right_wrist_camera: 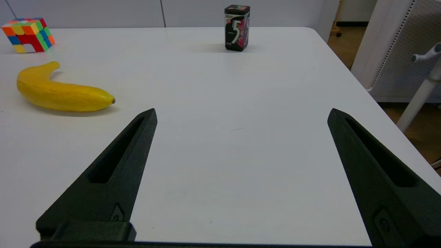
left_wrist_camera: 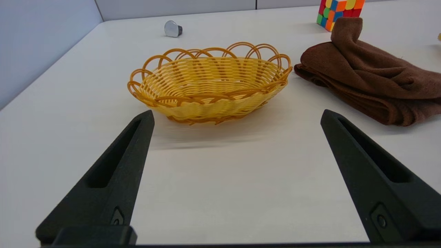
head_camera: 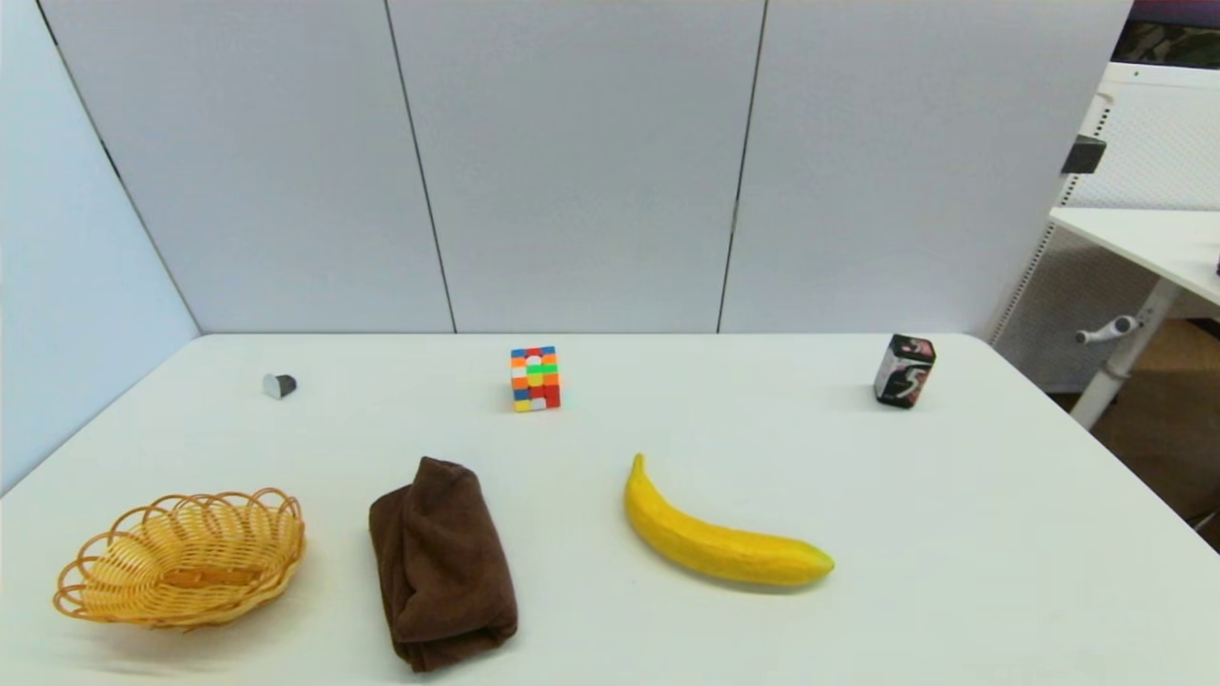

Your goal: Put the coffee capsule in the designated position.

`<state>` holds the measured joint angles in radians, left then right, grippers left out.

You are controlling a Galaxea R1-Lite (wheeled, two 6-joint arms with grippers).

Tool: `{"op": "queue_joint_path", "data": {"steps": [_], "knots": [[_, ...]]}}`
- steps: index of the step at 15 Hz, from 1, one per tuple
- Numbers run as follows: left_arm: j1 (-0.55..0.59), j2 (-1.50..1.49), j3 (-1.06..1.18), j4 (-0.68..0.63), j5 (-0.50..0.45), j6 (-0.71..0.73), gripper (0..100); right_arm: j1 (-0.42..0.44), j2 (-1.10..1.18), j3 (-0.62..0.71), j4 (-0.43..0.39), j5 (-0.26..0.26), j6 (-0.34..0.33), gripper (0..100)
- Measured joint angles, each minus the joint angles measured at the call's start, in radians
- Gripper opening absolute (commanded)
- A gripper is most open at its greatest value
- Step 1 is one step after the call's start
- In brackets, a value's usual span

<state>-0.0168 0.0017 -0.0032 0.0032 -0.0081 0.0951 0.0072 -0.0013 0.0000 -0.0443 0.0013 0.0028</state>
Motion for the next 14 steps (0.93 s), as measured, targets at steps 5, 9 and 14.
{"op": "queue_joint_path", "data": {"steps": [5,9,14], "knots": [[0.001,0.156,-0.212,0.021,0.002,0.015,100,0.0,0.0,0.0,0.001,0.0,0.0,100],[0.001,0.451,-0.648,0.105,0.005,0.004,100,0.0,0.0,0.0,0.0,0.0,-0.001,100],[0.003,0.896,-1.324,0.326,0.006,-0.07,100,0.0,0.0,0.0,0.0,0.0,0.0,100]]}}
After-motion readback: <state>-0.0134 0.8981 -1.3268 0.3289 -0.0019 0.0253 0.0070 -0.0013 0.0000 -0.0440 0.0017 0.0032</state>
